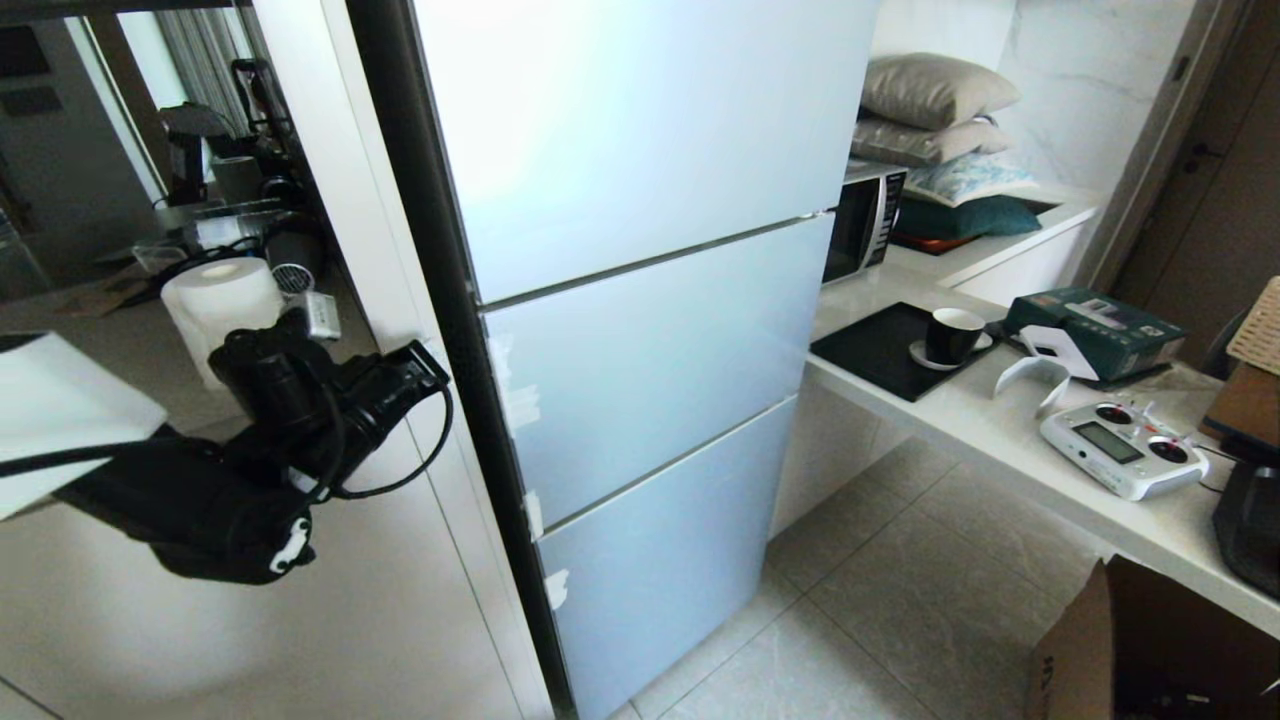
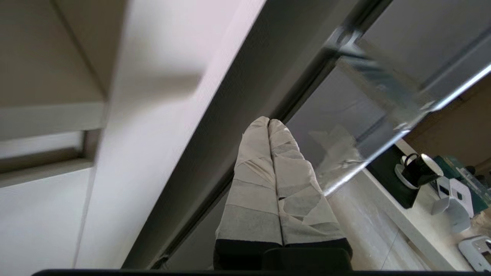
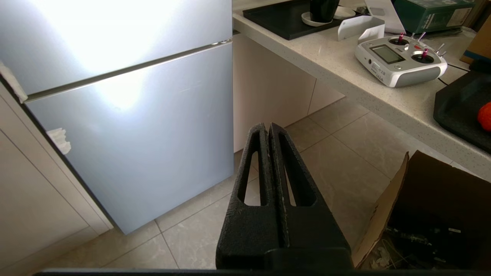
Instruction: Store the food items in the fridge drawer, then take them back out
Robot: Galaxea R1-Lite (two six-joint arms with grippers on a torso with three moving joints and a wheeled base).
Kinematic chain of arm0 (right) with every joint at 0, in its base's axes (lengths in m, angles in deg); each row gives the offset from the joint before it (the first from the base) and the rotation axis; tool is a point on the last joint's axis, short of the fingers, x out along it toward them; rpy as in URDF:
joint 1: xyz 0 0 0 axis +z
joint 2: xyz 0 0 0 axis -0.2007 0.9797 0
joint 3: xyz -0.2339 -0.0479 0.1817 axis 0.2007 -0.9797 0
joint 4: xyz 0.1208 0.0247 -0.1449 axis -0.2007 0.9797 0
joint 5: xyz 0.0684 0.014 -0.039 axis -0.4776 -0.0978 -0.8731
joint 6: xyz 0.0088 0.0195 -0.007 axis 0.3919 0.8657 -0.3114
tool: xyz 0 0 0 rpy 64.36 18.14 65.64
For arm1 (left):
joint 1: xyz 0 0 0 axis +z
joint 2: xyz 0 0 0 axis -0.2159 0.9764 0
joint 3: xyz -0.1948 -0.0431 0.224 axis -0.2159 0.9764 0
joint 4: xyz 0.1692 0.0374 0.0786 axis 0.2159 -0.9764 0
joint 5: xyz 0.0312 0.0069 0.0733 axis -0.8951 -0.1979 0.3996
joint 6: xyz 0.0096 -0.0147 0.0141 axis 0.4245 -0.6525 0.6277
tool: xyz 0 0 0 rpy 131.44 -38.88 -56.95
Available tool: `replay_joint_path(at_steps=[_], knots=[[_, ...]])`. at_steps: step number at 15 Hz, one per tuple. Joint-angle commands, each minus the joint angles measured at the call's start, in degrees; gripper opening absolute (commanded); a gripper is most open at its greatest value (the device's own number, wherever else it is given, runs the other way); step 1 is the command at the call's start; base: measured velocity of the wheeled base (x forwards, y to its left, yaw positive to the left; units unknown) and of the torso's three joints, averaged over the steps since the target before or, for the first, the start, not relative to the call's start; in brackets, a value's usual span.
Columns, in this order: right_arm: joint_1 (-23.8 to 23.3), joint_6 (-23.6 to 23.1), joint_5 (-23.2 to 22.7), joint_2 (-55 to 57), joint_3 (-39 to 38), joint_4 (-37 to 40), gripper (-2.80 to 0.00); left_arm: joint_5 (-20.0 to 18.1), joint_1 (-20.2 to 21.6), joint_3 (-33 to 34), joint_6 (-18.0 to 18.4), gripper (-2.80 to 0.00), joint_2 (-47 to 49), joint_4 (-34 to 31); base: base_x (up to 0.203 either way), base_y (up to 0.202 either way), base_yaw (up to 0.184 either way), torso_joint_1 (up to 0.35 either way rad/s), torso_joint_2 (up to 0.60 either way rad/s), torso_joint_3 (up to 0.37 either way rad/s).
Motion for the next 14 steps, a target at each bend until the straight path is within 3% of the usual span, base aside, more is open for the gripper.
replay_joint_path(at_steps=[1,14], knots=[[0.0,0.0,0.0,0.1,0.0,0.0,-2.8,-0.6,-0.5,-1.7,-0.3,-2.8,2.2,0.4,0.0,0.0,0.0,0.0,0.0,0.0],[0.0,0.0,0.0,0.1,0.0,0.0,-2.8,-1.2,-4.9,-7.3,-0.1,-2.8,6.5,0.2,0.0,0.0,0.0,0.0,0.0,0.0]])
